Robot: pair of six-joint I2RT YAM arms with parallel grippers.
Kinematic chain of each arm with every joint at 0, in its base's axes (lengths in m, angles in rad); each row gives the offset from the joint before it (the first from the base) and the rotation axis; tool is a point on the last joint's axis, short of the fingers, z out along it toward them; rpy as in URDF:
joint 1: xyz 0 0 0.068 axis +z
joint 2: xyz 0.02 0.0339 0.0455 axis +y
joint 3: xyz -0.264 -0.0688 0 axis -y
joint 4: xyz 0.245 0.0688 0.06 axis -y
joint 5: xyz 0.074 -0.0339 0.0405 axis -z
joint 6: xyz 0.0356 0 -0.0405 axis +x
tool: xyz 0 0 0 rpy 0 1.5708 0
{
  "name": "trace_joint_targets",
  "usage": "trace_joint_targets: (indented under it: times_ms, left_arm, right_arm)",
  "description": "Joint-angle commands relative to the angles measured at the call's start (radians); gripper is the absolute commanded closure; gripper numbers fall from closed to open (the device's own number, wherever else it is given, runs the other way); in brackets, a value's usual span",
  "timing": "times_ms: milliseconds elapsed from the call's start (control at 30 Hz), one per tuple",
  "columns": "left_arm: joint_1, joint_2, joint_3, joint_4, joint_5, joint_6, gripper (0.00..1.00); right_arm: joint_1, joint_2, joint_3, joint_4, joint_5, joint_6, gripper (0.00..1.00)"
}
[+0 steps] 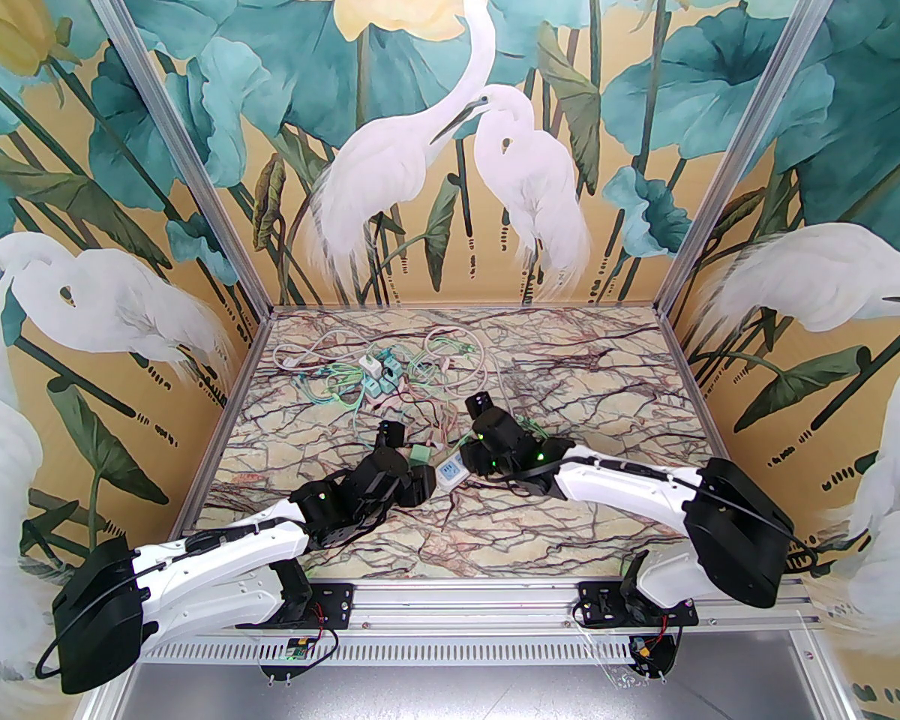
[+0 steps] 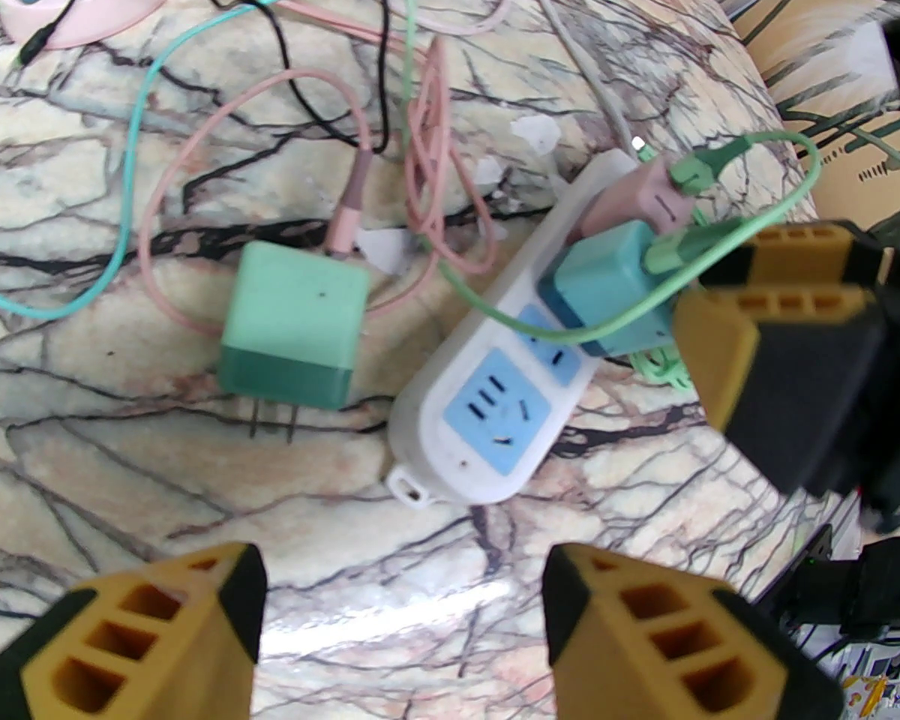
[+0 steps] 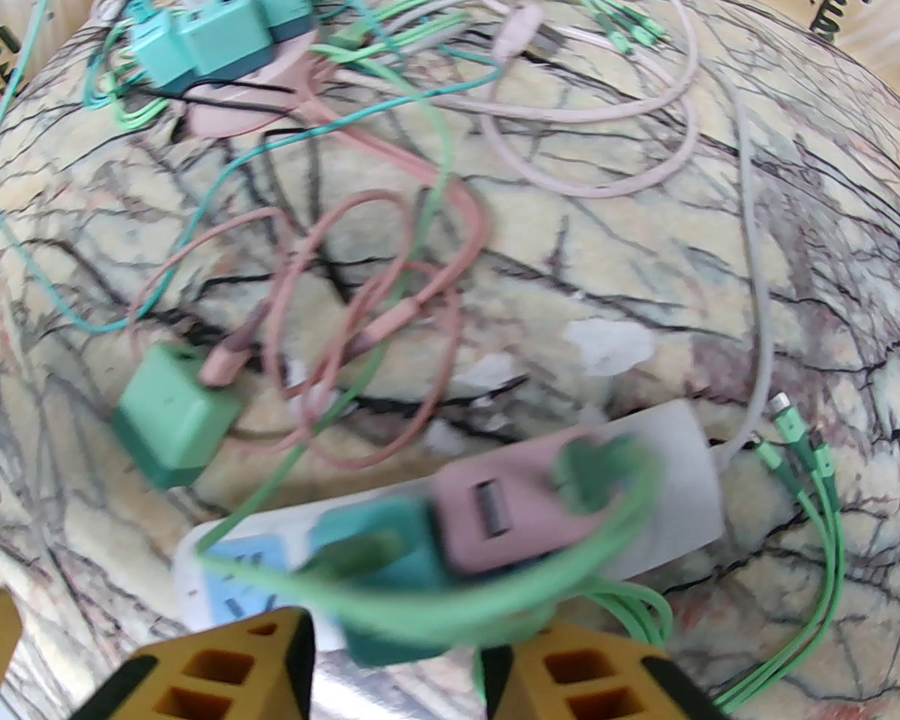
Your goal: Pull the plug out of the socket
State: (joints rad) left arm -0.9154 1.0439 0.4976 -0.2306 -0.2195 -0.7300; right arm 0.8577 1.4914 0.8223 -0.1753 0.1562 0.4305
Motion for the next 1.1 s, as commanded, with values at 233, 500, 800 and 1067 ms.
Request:
trace_joint_targets:
  times_ms: [233, 500, 800, 1067]
  left_arm:
    - [0.007, 0.068, 0.01, 0.063, 0.048, -0.006, 0.35]
    - [0.009, 0.082, 0.014, 0.066, 0.05, 0.001, 0.35]
    - [0.012, 0.076, 0.011, 0.068, 0.041, 0.003, 0.35]
    - [0.011, 0.074, 0.012, 0.063, 0.043, 0.002, 0.35]
  right_arm:
    - [-0.013, 0.062, 0.046, 0.018, -0.068, -0.088, 0.56]
    - [-0.003, 0.056, 0.059, 0.006, -0.092, -0.073, 0.53]
    - [0.013, 0.108, 0.097, -0.025, -0.065, -0.048, 0.53]
    - [0.012, 0.172, 0.111, -0.038, -0.044, -0.062, 0.53]
